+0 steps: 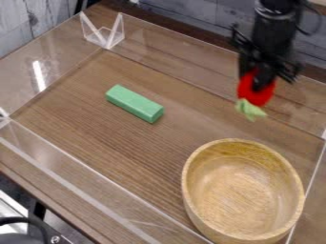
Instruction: Move the red object to the left side of the table
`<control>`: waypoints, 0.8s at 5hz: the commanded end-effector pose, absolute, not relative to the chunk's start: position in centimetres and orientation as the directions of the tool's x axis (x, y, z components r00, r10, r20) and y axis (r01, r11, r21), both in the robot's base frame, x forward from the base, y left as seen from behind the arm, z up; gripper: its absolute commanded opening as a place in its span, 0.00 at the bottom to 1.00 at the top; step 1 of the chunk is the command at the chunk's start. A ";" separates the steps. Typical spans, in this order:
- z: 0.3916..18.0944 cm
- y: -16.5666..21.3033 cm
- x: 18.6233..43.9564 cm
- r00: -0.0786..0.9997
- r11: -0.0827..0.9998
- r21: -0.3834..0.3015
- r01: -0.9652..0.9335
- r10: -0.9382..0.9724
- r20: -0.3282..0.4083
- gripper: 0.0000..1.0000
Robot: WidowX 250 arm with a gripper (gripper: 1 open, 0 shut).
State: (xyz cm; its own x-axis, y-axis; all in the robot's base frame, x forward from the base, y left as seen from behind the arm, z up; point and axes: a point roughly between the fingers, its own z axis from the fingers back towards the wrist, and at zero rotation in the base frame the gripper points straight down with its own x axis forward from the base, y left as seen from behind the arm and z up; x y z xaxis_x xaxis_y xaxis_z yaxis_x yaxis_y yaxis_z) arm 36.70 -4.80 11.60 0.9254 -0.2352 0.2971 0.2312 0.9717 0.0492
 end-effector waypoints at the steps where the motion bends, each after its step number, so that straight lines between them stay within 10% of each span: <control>1: 14.2 0.1 36.8 0.927 0.992 0.074 0.107 -0.126 0.353 0.00; 4: 14.0 13.6 32.6 0.940 0.986 0.128 -0.109 0.060 0.335 0.00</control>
State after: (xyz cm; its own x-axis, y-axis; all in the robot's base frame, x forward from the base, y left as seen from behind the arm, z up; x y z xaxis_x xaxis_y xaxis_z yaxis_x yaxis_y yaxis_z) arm 32.51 13.46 11.96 0.9576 0.0727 0.2786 -0.1064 0.9885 0.1074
